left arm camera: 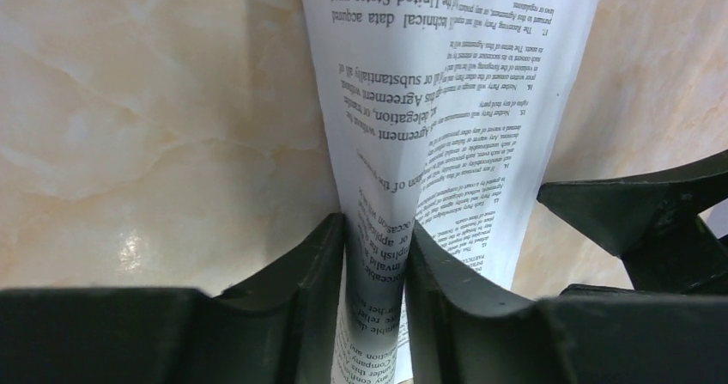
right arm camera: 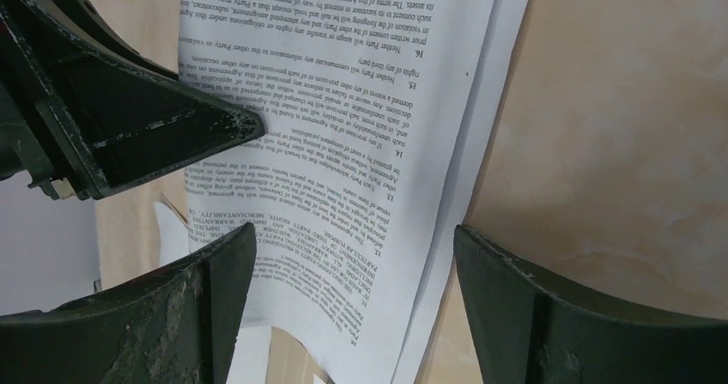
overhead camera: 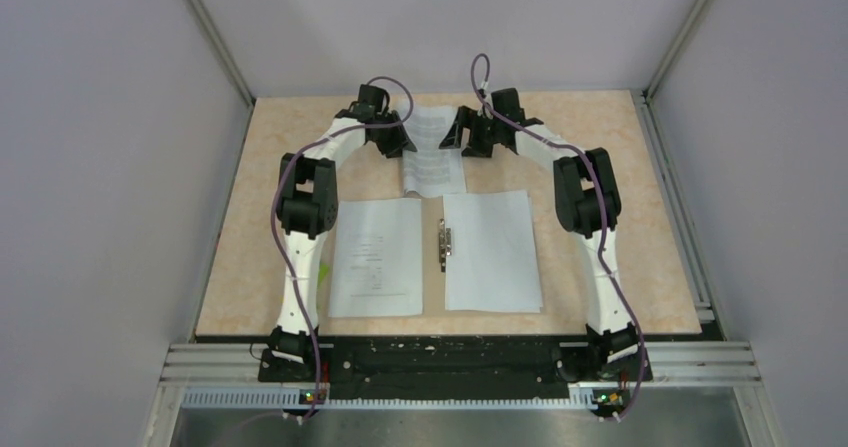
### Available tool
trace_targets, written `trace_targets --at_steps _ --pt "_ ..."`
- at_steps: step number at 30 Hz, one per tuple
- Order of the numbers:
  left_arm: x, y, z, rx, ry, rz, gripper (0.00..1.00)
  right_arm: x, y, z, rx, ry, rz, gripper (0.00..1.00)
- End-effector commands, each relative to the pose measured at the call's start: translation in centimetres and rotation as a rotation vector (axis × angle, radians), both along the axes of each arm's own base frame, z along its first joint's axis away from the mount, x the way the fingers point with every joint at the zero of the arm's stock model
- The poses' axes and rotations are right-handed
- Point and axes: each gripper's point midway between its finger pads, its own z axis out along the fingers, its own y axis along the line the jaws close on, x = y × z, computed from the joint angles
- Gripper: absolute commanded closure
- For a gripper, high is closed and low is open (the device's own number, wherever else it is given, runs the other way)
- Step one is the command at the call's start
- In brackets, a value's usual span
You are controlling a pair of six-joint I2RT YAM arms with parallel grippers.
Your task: Put the files into the folder
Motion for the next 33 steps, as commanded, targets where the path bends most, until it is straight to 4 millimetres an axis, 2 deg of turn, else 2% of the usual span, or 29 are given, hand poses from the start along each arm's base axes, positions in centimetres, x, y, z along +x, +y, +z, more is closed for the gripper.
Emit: trace_targets --at_steps 1,4,6,9,14,17,23,24,27,30,33 --pt "-0.4 -0.6 1.3 -0.014 -0.017 -0.040 0.69 -0.5 0.6 0.1 0.026 0.027 0.021 0.16" --pt "0.0 -1.2 3.0 -0.048 -0.059 -0.057 0.80 -0.3 0.4 1.0 0.021 0.008 0.015 0.16" --pt "0.4 -1.6 5.3 -0.080 -0.108 -0.069 0.85 -0.1 -0.2 2.0 0.018 -0.011 -0.003 0.16" --pt "0.6 -2.2 8.8 -0.137 -0.178 -0.092 0.98 0.4 -1.4 4.2 0.024 -0.050 -0.031 0.15" --pt "-0.4 -3.6 15.3 -0.261 -0.300 -0.153 1.00 0.5 -2.9 8.9 0.077 -0.115 -0.050 0.15" --pt "-1.9 -4.1 19.3 -0.327 -0.373 -0.192 1.00 -0.3 -3.5 12.1 0.137 -0.150 -0.046 0.15" --pt "-5.9 -4.6 26.3 -0.443 -0.490 -0.264 1.00 -2.4 -4.6 20.9 0.320 -0.263 -0.039 0.14" --pt "-6.8 -4.5 28.0 -0.462 -0.521 -0.278 1.00 -3.0 -4.9 22.1 0.352 -0.275 -0.034 0.14" --pt "-9.3 -4.4 30.5 -0.505 -0.553 -0.306 1.00 -5.0 -5.3 25.9 0.439 -0.327 -0.002 0.13" --pt "-11.5 -4.5 32.9 -0.566 -0.603 -0.340 1.00 -6.8 -5.5 28.6 0.487 -0.368 0.023 0.12" --pt "-13.4 -4.3 34.1 -0.605 -0.616 -0.356 1.00 -8.6 -5.6 30.9 0.529 -0.401 0.048 0.12"
